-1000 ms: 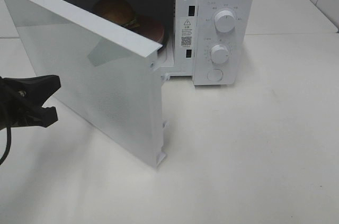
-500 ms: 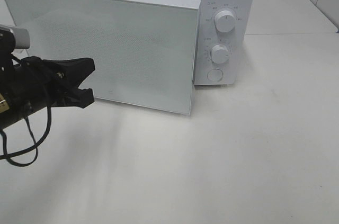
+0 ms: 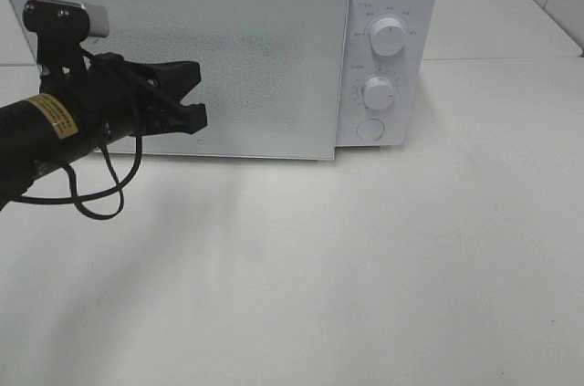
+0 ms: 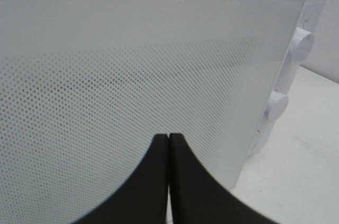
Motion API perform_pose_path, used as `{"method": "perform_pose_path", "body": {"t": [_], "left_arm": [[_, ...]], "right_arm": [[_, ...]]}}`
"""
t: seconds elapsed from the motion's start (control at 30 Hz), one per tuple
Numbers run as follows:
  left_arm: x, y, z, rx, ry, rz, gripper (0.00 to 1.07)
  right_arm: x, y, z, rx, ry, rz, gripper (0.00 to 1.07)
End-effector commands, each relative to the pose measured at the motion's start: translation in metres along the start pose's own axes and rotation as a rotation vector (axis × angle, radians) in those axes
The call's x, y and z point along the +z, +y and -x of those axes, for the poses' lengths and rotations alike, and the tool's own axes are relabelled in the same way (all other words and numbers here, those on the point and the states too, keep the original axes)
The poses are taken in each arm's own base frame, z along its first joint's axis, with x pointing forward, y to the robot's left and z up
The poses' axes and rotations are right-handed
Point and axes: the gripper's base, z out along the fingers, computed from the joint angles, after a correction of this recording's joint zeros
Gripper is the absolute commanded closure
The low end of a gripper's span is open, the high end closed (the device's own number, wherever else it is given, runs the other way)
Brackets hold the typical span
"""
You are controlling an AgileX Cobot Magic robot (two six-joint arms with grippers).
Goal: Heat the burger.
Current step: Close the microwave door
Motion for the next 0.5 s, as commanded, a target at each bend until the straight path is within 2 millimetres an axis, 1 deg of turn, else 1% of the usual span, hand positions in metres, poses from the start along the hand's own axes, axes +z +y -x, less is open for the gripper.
{"method": "perform_pose_path", "body": {"t": [0.03, 0.1, 0.13, 0.2, 0.3, 0.37, 0.47, 0.5], "left_arm": [[0.008, -0.001, 0.008, -0.006, -0.009, 0.0, 1.07], [0.015, -0.001, 0.017, -0.007, -0.026, 0.001, 1.07], [0.015, -0.001, 0.017, -0.007, -0.026, 0.001, 1.07], [0.028, 0.001, 0.028, -0.001, -0.019, 0.012, 1.07], [0.032, 0.001, 0.03, 0.0, -0.012, 0.012, 1.07], [0.044, -0.006, 0.033, 0.012, 0.005, -0.005, 1.07], [0.048, -0.009, 0.033, 0.019, 0.012, -0.009, 1.07], [0.054, -0.014, 0.032, 0.025, 0.018, -0.023, 1.07]], "right_arm": [[-0.003, -0.001, -0.002, 0.001, -0.026, -0.012, 0.38], [-0.003, -0.001, -0.002, 0.001, -0.026, -0.012, 0.38], [-0.003, -0.001, -0.002, 0.001, -0.026, -0.012, 0.38], [-0.003, -0.001, -0.002, 0.001, -0.026, -0.012, 0.38], [-0.003, -0.001, -0.002, 0.001, -0.026, -0.012, 0.38], [-0.003, -0.001, -0.002, 0.001, -0.026, -0.012, 0.38], [-0.003, -0.001, -0.002, 0.001, -0.026, -0.012, 0.38], [-0.003, -0.001, -0.002, 0.001, -0.026, -0.012, 0.38]]}}
